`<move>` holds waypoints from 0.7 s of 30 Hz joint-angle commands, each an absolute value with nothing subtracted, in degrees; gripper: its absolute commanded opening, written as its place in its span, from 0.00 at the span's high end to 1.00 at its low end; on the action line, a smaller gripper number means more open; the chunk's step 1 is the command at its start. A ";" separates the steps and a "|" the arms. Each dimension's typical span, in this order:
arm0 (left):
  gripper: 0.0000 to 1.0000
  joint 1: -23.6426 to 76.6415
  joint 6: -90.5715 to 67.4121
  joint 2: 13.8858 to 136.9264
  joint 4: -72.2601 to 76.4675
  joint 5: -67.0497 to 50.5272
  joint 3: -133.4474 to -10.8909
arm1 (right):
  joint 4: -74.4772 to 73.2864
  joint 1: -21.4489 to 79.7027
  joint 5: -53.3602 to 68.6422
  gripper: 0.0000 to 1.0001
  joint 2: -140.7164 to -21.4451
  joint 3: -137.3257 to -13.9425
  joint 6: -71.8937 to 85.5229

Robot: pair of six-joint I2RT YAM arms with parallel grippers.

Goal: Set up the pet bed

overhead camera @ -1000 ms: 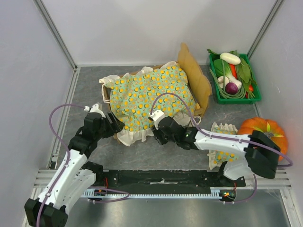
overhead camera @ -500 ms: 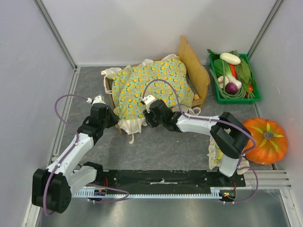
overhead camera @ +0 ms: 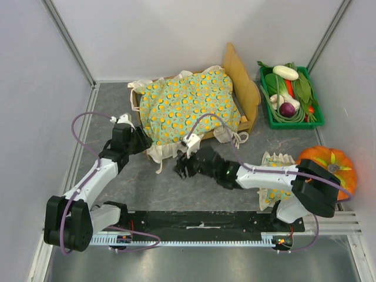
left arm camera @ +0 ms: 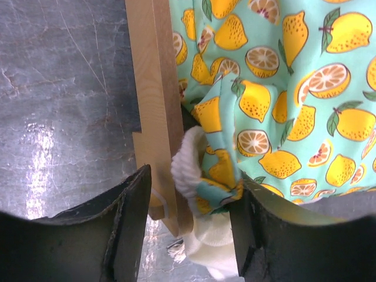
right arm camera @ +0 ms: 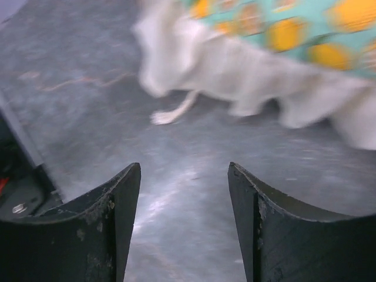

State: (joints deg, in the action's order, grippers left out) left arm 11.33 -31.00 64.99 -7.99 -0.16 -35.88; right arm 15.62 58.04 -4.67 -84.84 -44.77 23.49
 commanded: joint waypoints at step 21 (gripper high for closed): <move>0.11 10.55 -34.10 38.59 -21.52 -2.99 -34.71 | 44.64 73.04 -44.22 0.24 -124.70 -62.12 39.73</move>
